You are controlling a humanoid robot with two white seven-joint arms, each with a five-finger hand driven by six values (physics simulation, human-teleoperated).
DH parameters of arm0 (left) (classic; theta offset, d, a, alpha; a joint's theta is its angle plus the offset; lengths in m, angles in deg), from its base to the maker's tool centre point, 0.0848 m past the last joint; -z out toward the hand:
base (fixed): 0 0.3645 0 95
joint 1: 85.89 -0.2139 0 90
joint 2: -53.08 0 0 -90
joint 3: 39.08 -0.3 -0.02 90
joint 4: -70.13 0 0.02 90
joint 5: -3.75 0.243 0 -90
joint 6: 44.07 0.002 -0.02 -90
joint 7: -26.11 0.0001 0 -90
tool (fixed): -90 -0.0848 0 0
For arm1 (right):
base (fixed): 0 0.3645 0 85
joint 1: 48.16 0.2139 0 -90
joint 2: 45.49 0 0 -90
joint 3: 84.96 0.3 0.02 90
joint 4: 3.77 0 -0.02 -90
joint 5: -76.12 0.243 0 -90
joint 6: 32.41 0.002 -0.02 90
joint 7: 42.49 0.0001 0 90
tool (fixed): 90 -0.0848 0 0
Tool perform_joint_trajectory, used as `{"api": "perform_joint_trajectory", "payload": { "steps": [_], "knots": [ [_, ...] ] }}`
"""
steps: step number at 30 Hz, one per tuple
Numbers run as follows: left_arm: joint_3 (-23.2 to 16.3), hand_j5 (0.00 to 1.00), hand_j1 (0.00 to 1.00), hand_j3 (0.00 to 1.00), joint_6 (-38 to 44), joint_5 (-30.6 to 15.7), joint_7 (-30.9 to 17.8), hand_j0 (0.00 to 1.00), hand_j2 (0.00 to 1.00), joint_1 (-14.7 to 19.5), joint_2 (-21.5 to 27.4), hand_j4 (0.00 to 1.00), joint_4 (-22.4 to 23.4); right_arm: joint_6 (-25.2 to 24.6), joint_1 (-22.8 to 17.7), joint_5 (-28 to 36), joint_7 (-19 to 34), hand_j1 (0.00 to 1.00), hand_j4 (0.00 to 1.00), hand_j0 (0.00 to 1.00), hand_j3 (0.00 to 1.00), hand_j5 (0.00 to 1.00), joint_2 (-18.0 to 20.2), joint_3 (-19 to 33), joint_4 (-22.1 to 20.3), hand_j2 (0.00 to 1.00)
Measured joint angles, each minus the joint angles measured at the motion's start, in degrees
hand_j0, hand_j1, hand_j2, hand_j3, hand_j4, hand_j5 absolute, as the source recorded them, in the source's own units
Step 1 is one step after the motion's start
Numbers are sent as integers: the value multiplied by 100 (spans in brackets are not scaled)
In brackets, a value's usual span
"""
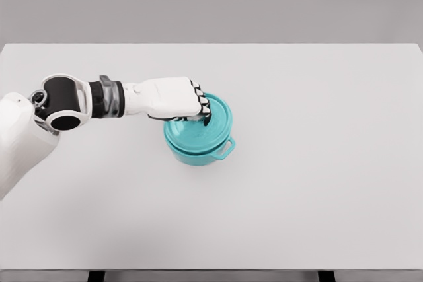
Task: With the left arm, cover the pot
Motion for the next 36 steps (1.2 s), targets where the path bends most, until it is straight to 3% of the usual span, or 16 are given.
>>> {"api": "perform_joint_trajectory", "payload": {
  "steps": [14,25,36],
  "knots": [
    [2,56,56,56,0,8,0,56,56,-44,1,56,7,0,0,0,0,100,100,100,100,100,0,0,-1,100],
    [2,67,67,67,1,15,0,67,67,-44,-6,67,50,0,0,0,0,100,100,100,100,100,0,0,-2,100],
    [4,68,68,68,1,9,0,68,68,-44,-3,68,54,0,0,0,0,100,100,100,100,100,0,0,0,100]
  ]
}}
